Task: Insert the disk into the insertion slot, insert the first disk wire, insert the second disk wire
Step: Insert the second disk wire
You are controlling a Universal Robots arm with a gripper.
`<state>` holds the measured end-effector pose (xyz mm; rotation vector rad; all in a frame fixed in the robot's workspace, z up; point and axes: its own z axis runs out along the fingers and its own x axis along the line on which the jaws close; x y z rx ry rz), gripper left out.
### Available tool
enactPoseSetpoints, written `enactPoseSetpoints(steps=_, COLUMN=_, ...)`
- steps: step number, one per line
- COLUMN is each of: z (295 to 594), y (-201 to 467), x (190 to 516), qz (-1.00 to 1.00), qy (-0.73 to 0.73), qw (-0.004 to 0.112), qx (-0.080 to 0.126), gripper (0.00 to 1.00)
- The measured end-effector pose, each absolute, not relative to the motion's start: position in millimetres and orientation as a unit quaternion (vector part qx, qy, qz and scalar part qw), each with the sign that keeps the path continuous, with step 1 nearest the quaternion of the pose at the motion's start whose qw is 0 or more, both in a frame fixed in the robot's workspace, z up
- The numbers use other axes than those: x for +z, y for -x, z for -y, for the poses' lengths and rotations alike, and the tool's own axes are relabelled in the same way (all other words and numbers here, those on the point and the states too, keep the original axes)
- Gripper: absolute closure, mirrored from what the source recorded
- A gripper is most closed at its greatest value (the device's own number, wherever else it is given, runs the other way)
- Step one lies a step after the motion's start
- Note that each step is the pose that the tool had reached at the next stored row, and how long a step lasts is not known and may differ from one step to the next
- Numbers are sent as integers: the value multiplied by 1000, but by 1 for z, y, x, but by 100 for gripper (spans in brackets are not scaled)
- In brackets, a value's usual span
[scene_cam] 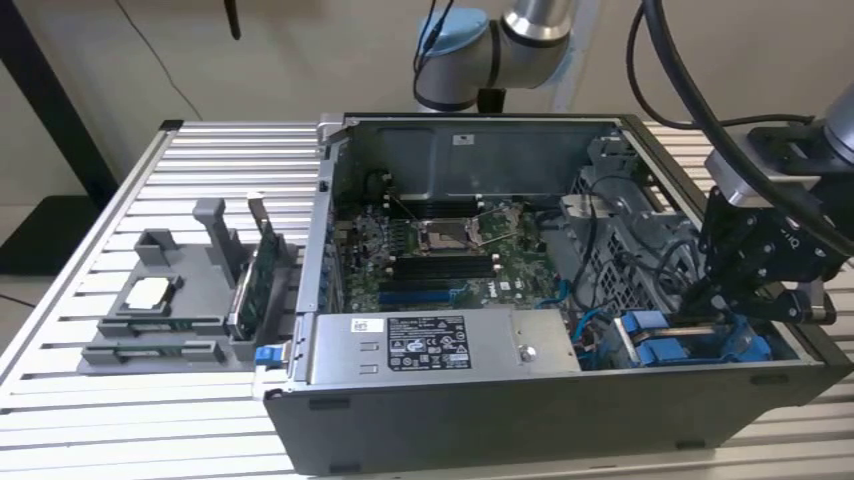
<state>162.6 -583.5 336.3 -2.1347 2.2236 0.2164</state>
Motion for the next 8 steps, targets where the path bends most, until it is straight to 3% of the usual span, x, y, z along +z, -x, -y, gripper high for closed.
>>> enactPoseSetpoints(steps=8, z=583, y=-163, x=345, qz=-719, qy=690, qw=22, qx=74, gripper=84)
